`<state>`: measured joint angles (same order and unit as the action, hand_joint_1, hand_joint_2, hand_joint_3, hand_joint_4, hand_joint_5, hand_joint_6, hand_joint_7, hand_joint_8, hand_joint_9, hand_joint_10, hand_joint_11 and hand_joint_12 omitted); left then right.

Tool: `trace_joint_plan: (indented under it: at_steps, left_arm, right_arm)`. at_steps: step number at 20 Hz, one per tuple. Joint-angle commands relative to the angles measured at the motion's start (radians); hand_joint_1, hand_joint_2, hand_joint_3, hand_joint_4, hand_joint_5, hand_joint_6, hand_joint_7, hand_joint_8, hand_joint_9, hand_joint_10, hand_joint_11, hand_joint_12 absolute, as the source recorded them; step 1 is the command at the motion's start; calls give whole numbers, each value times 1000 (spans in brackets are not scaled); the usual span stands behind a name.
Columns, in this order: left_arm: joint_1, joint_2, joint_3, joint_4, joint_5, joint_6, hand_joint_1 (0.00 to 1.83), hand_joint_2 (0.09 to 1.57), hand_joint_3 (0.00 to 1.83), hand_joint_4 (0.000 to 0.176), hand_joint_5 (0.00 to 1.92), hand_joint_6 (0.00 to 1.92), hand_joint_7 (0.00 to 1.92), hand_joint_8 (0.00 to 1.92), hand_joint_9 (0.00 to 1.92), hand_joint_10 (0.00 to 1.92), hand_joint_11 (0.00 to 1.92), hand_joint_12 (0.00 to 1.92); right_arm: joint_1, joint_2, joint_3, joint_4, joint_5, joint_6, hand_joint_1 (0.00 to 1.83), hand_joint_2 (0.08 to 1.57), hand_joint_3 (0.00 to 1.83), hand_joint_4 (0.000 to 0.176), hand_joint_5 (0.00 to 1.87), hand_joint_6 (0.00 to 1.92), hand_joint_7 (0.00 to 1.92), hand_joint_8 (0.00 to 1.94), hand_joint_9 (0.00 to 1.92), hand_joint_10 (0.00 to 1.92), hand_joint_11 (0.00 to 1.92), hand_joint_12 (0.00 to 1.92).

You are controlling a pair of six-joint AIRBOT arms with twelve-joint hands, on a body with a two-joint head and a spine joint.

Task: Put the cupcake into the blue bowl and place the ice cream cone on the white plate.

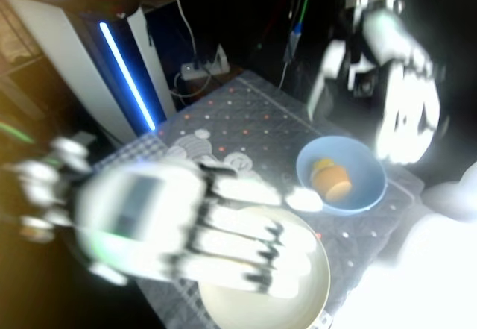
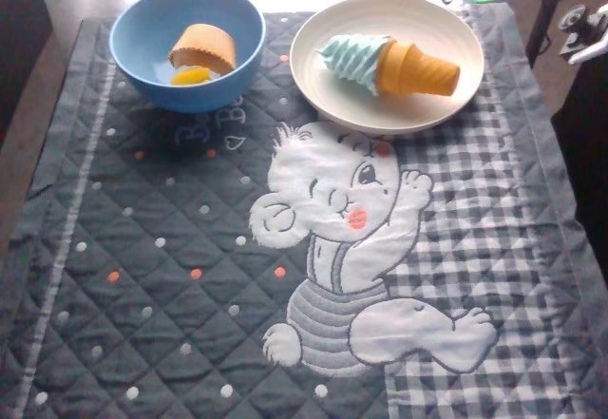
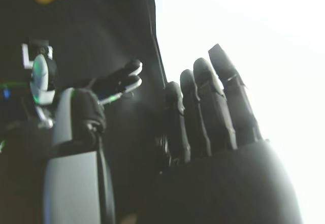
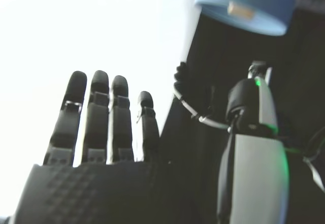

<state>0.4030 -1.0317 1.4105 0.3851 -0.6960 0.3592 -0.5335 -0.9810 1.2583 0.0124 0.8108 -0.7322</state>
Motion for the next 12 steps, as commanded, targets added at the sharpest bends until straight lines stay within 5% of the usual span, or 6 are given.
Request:
trace_joint_plan:
  at_steps: [1, 2, 3, 4, 7, 12]
  left_arm:
    - [21, 19, -21, -78, -182, 36, 911, 897, 1, 57, 405, 0, 447, 0, 492, 1, 304, 422]
    - [46, 35, -44, -112, -227, 58, 987, 903, 5, 55, 387, 0, 455, 2, 493, 0, 301, 406]
    - [107, 63, -84, -166, -321, 85, 1015, 909, 7, 52, 367, 0, 439, 0, 483, 0, 291, 397]
    - [146, 83, -113, -205, -387, 109, 934, 950, 21, 53, 323, 0, 360, 0, 401, 0, 235, 374]
    - [286, 142, -218, -332, -604, 215, 640, 1037, 0, 62, 291, 1, 311, 0, 319, 1, 77, 565]
    - [471, 160, -282, -462, -844, 253, 870, 947, 1, 43, 340, 1, 280, 0, 266, 1, 0, 558]
  right_arm:
    - [-19, 16, -30, 36, 221, -5, 570, 954, 0, 105, 120, 0, 269, 0, 292, 1, 61, 639]
    - [-50, 36, -60, 62, 288, -25, 521, 943, 2, 89, 88, 0, 245, 0, 269, 0, 91, 562]
    - [-104, 66, -112, 111, 383, -67, 520, 900, 0, 101, 88, 2, 231, 0, 252, 0, 72, 535]
    - [-147, 89, -152, 143, 470, -91, 507, 845, 0, 149, 97, 2, 220, 0, 233, 0, 29, 508]
    - [-257, 130, -227, 190, 660, -101, 461, 779, 5, 173, 120, 0, 240, 1, 267, 0, 134, 417]
    - [-395, 147, -289, 288, 906, -112, 413, 860, 11, 138, 117, 13, 252, 9, 270, 4, 169, 355]
